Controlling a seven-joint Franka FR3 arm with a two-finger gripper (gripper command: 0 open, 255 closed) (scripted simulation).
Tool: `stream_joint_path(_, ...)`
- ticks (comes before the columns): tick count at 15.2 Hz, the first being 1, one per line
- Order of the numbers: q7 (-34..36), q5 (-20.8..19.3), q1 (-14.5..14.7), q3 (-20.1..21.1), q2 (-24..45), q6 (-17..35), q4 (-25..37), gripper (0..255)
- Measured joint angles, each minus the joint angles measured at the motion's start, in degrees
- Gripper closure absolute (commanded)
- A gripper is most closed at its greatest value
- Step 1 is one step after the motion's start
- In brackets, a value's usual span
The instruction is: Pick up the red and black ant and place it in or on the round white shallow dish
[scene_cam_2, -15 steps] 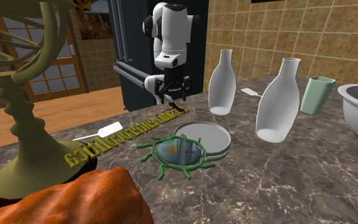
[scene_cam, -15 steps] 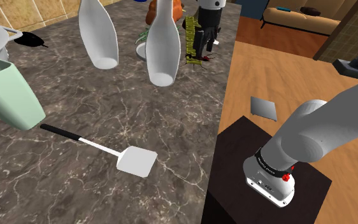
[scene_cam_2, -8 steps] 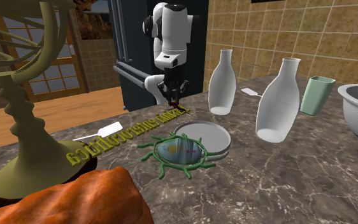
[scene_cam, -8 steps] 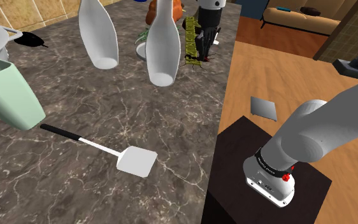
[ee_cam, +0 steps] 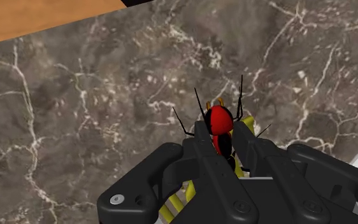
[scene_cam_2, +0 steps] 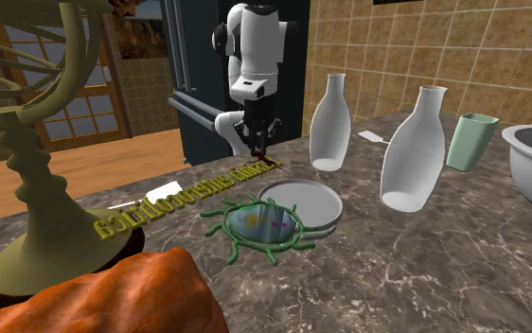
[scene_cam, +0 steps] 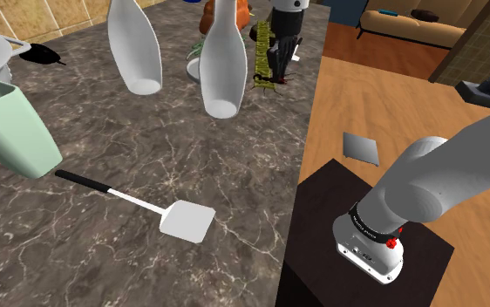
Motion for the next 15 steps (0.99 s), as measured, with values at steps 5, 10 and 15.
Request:
stream_joint_path(5,-0.1,0.0,-0.1,0.0,0.0,-3.3,3.4,255)
stream_joint_path(10,-0.1,0.0,-0.1,0.0,0.7,-7.2,8.0,255)
stream_joint_path(15,-0.1,0.0,0.0,0.1,1.3,-10.6,12.0,255)
